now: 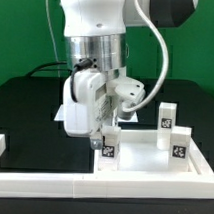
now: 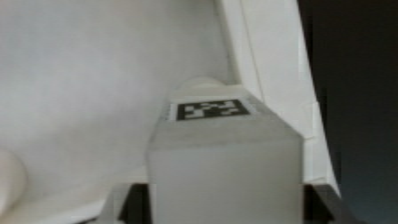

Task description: Assemble square table

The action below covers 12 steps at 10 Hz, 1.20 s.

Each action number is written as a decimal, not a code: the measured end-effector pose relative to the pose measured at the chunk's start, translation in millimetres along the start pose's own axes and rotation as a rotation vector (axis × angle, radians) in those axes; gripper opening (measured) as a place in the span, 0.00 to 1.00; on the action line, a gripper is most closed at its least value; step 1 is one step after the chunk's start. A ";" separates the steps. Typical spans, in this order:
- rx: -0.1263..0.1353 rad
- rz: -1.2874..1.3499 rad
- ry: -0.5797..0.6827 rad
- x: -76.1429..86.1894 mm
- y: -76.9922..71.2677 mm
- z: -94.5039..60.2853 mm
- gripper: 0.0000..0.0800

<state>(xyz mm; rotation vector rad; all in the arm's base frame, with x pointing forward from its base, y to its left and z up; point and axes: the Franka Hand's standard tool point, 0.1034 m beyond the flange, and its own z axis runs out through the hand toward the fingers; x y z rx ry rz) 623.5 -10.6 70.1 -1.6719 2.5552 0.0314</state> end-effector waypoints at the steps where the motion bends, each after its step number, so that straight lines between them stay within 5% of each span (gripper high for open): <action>1: 0.001 0.069 0.001 -1.6 1.2 0.3 0.36; 4: -0.006 0.142 0.011 -3.7 4.6 0.4 0.38; 5: -0.007 0.142 0.012 -3.4 4.9 1.3 0.46; 6: -0.007 0.142 0.012 -3.4 5.0 1.5 0.68; 7: -0.007 0.140 0.011 -5.1 5.6 1.0 0.68; 8: -0.005 0.132 0.004 -11.4 6.7 -3.5 0.78; 10: 0.016 0.112 -0.042 -26.8 5.8 -38.1 0.81; 12: 0.032 0.107 -0.069 -30.6 2.9 -56.9 0.81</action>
Offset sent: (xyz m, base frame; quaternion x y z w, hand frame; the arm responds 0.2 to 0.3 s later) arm 0.0000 0.0000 0.0000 0.0000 0.0000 0.1296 0.9916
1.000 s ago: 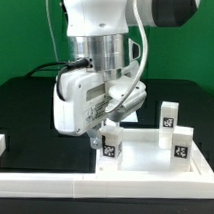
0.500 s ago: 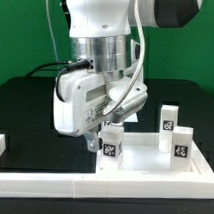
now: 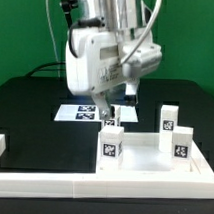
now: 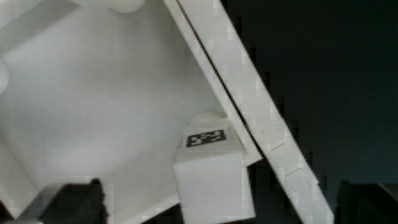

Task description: Assemble square table

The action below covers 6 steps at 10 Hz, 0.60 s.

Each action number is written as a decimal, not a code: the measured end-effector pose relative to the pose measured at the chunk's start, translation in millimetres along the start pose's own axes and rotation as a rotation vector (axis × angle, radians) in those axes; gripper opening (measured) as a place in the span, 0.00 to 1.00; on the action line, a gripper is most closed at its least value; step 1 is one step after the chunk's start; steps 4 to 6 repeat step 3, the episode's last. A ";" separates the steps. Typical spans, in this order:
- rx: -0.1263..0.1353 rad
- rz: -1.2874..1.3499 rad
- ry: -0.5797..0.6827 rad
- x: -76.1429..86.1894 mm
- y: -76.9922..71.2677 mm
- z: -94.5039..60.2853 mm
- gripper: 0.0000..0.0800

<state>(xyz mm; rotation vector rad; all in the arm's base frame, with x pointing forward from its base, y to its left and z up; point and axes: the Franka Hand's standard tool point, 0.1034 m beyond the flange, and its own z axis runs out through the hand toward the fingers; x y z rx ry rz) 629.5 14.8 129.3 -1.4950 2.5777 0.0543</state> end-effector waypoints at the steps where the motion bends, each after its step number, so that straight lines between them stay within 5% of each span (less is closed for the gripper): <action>1: -0.003 0.000 0.005 1.5 1.0 3.6 0.81; 6: -0.004 0.000 0.008 2.3 1.4 5.2 0.81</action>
Offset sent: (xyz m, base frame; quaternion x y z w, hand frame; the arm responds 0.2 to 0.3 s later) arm 0.0000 0.0000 0.0000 0.0000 0.0000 0.0000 1.0000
